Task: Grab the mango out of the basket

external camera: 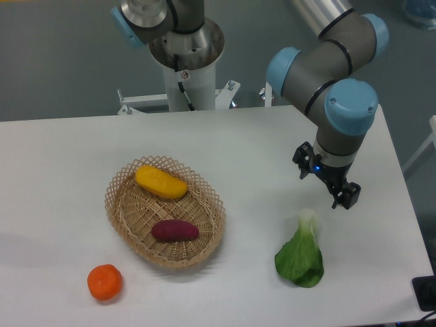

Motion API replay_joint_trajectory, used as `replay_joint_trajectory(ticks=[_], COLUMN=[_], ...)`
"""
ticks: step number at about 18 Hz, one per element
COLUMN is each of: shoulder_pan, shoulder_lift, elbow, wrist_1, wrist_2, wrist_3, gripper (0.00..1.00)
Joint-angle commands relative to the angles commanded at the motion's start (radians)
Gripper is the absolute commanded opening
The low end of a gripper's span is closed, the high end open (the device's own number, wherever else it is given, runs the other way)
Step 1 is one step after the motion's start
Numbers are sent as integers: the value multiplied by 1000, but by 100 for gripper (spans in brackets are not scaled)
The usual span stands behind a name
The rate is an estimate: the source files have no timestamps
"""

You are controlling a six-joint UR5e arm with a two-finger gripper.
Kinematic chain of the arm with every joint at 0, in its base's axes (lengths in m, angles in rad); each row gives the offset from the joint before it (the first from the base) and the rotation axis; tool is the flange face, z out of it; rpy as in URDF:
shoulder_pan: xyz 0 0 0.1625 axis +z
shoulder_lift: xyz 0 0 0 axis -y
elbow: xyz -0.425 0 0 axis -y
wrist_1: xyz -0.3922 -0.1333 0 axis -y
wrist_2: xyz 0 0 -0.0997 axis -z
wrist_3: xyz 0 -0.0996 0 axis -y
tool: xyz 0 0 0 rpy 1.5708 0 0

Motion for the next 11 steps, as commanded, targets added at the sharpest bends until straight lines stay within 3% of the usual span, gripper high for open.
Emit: replay_joint_trajectory(ticks=[11], shoulder_pan=[-2], shoulder_lift=[0], elbow=[-5], wrist_1=[0], wrist_2=[-12], wrist_3=[2], gripper=[100])
